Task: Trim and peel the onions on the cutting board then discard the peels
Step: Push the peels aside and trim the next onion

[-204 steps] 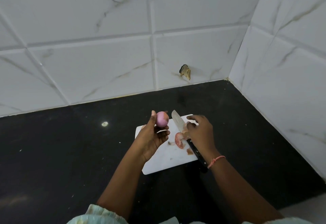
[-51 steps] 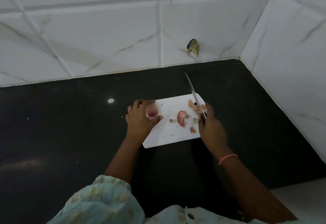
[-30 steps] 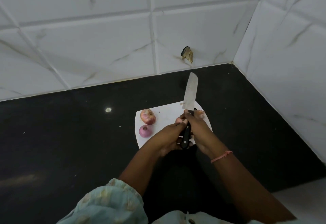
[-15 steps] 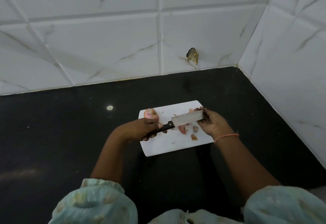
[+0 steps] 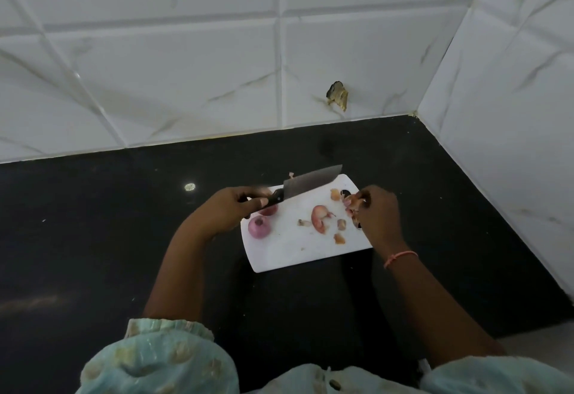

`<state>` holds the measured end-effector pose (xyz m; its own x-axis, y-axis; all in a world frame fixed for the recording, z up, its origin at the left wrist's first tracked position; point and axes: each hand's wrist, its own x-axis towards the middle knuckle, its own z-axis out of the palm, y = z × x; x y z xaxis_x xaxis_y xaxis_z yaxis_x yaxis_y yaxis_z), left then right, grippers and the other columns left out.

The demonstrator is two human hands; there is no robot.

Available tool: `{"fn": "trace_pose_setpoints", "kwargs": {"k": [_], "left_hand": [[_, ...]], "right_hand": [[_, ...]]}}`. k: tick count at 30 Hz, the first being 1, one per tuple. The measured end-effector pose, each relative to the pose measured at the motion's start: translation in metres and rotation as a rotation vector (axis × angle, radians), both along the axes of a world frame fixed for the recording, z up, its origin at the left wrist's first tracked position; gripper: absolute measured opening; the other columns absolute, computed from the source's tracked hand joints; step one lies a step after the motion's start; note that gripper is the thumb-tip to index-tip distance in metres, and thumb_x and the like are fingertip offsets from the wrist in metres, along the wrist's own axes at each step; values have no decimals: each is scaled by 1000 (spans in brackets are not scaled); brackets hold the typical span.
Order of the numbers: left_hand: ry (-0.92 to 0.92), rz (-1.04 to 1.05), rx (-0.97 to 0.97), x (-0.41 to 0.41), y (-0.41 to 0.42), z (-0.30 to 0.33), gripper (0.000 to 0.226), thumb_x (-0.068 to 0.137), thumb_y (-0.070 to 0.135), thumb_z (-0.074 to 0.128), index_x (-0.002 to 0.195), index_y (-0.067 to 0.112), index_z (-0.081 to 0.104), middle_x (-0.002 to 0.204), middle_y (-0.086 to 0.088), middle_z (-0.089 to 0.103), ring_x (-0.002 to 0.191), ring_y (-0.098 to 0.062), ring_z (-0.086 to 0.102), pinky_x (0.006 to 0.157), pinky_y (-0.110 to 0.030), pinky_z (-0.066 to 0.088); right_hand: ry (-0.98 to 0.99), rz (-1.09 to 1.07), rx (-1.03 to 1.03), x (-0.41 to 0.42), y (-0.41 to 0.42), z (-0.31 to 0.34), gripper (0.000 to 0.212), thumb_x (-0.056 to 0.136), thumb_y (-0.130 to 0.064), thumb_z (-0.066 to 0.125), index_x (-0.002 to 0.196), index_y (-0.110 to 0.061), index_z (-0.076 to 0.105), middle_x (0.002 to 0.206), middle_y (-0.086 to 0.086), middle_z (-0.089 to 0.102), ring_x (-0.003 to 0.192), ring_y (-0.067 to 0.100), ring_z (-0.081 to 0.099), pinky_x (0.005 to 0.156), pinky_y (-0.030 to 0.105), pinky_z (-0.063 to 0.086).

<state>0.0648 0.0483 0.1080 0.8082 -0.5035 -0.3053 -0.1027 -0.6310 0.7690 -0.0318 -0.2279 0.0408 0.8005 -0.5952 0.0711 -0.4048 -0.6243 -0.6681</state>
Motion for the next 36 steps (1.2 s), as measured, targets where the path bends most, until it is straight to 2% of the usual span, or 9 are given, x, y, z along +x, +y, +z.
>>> {"fn": "trace_pose_setpoints", "kwargs": {"k": [2, 7, 11, 13, 16, 25, 28, 31, 36], "left_hand": [[-39, 66, -48, -4, -6, -4, 17, 99, 31, 60, 113, 31, 69, 99, 4, 68, 80, -11, 57, 67, -24, 42], [-215, 189, -28, -10, -27, -21, 27, 100, 30, 58, 126, 27, 64, 118, 3, 60, 82, -6, 61, 69, -17, 44], [-403, 323, -93, -13, -46, -56, 37, 99, 41, 48, 132, 28, 60, 117, 2, 61, 105, -18, 56, 89, -42, 51], [-478, 405, -65, -16, -56, -69, 37, 102, 37, 46, 135, 26, 58, 119, 2, 63, 110, -17, 51, 89, -34, 41], [-541, 454, -22, -22, -66, -83, 35, 104, 35, 46, 135, 26, 58, 120, 3, 64, 111, -17, 50, 84, -30, 31], [-600, 396, 6, -17, -73, -106, 32, 103, 36, 52, 132, 29, 62, 122, 3, 65, 112, -25, 50, 89, -43, 44], [-591, 414, -4, -15, -73, -109, 31, 103, 36, 52, 132, 29, 62, 121, 2, 66, 112, -25, 50, 89, -44, 44], [-610, 426, -8, -16, -73, -109, 31, 103, 37, 53, 131, 29, 63, 118, 3, 66, 110, -24, 50, 87, -43, 43], [-614, 418, -9, -17, -73, -109, 34, 103, 41, 48, 130, 30, 64, 118, 3, 66, 111, -25, 50, 87, -43, 41]], "right_hand": [[2, 68, -85, -2, 14, -6, 22, 95, -5, 53, 107, -10, 70, 113, 8, 68, 118, 25, 55, 102, 33, 44], [-239, 199, -29, -12, 65, -10, 28, 97, -9, 45, 119, -9, 63, 125, 6, 60, 123, 13, 50, 107, 23, 35], [-165, 468, 342, -20, 103, -20, 44, 97, -22, 37, 140, -19, 46, 139, -5, 51, 127, 2, 46, 107, 18, 34], [-81, 523, 490, -18, 113, -31, 47, 101, -24, 37, 147, -27, 32, 150, -6, 40, 135, 4, 39, 112, 21, 28], [-61, 504, 586, -11, 112, -42, 50, 98, -33, 34, 145, -41, 20, 155, -9, 32, 140, 2, 32, 116, 25, 23], [-180, 273, 494, 11, 56, -53, 45, 88, -47, 36, 129, -66, 33, 150, -8, 40, 140, 6, 35, 119, 39, 28], [-249, 178, 487, 12, 34, -52, 46, 93, -35, 39, 136, -50, 40, 145, -9, 43, 139, 11, 37, 119, 43, 28], [-272, 75, 519, 8, 18, -44, 44, 102, -8, 38, 144, -21, 43, 133, -22, 43, 131, 9, 40, 114, 32, 32], [-320, 194, 357, 9, 35, -40, 51, 99, -12, 39, 149, -16, 33, 151, -5, 36, 133, -11, 32, 110, 9, 24]]}}
